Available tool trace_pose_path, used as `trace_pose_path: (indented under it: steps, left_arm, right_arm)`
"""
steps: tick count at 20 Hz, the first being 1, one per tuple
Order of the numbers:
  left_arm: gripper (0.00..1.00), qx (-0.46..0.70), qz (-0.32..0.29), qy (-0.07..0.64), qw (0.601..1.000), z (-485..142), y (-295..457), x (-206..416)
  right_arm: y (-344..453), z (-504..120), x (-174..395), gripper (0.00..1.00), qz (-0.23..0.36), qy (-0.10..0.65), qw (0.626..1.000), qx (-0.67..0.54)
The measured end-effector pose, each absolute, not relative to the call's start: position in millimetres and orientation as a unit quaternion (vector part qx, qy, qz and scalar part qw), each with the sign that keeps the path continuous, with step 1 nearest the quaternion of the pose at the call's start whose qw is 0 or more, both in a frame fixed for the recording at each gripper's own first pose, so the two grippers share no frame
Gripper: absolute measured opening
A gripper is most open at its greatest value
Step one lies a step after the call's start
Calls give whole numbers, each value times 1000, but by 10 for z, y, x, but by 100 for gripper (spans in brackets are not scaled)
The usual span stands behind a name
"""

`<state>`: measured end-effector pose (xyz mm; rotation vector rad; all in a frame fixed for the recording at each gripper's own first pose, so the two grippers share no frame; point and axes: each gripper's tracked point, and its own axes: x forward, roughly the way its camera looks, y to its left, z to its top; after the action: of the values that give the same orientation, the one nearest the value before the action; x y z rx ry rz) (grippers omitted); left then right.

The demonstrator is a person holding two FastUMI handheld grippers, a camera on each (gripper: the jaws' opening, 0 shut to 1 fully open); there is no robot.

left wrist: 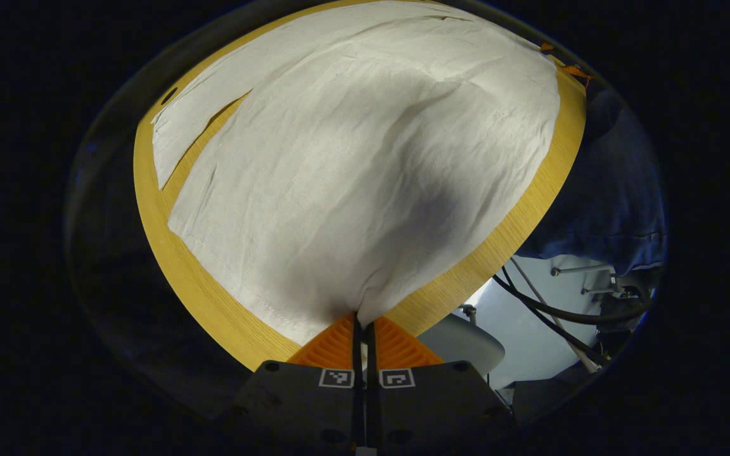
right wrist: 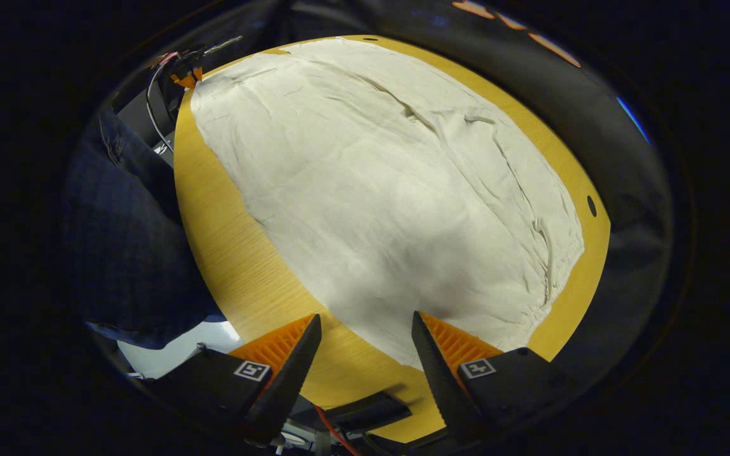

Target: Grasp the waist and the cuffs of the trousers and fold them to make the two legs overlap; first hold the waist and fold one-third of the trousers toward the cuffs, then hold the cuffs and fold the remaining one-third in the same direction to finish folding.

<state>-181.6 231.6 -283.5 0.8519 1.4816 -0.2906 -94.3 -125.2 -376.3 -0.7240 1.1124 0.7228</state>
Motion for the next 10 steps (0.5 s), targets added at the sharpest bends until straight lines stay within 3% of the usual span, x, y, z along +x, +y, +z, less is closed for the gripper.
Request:
trace_pose_path:
  steps: [10]
  left_arm:
    - [0, 378, -124, 651, 646, -2842, 2315, -1811]
  right_arm:
    - [-1253, -3851, -913, 79, 322, 535, 714, -317]
